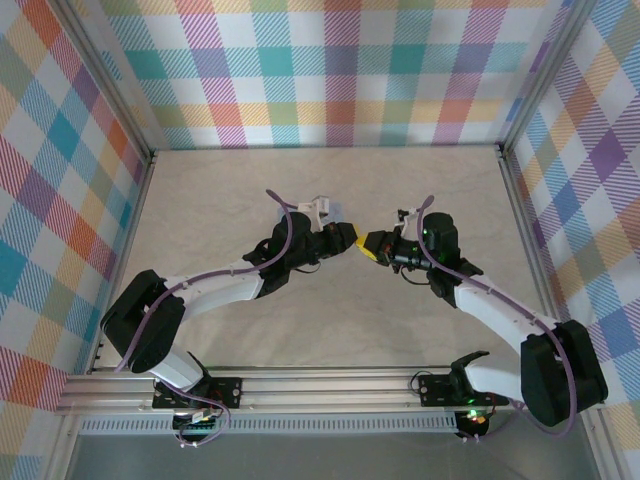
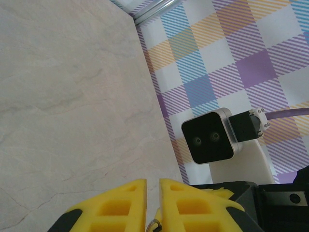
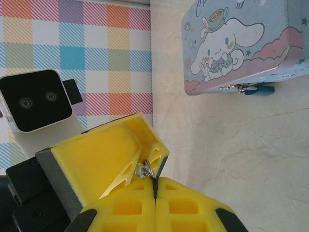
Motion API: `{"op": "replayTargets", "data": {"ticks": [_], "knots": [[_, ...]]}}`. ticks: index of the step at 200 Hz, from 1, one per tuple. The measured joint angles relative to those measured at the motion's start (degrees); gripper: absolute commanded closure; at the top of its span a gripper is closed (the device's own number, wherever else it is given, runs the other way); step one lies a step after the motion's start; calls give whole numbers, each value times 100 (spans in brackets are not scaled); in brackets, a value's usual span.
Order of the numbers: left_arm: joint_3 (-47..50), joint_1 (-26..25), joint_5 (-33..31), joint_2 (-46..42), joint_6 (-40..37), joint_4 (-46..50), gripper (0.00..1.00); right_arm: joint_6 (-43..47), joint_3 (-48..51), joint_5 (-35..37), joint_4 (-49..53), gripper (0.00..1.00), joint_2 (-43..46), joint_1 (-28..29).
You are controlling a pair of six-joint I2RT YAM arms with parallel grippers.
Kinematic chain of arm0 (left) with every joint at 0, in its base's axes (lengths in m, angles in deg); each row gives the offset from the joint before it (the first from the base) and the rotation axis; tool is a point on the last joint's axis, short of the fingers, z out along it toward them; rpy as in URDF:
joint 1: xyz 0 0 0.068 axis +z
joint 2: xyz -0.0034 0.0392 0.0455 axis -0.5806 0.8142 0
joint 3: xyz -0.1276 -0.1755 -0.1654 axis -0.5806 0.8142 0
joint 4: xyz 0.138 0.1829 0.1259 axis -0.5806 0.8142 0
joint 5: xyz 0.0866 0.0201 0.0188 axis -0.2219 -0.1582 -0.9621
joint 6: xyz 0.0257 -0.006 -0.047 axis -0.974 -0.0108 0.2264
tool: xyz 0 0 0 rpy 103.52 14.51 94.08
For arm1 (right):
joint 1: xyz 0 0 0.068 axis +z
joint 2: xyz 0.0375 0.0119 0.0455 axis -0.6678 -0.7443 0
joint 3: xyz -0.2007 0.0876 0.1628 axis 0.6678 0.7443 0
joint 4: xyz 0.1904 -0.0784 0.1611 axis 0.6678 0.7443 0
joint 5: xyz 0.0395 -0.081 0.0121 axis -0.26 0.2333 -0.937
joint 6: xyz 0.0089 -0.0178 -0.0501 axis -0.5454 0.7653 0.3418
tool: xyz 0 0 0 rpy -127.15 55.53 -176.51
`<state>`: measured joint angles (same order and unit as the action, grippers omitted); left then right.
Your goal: Unlock the padlock with the key
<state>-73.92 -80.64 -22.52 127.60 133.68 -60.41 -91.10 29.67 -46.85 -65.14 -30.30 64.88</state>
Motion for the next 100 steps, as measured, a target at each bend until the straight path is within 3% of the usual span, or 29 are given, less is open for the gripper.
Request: {"op": "replayTargets", "data": {"ticks": [100], "knots": [[0,-11,-26,0,0,-13,88,39,-39,9,328,100,114,0]]}}
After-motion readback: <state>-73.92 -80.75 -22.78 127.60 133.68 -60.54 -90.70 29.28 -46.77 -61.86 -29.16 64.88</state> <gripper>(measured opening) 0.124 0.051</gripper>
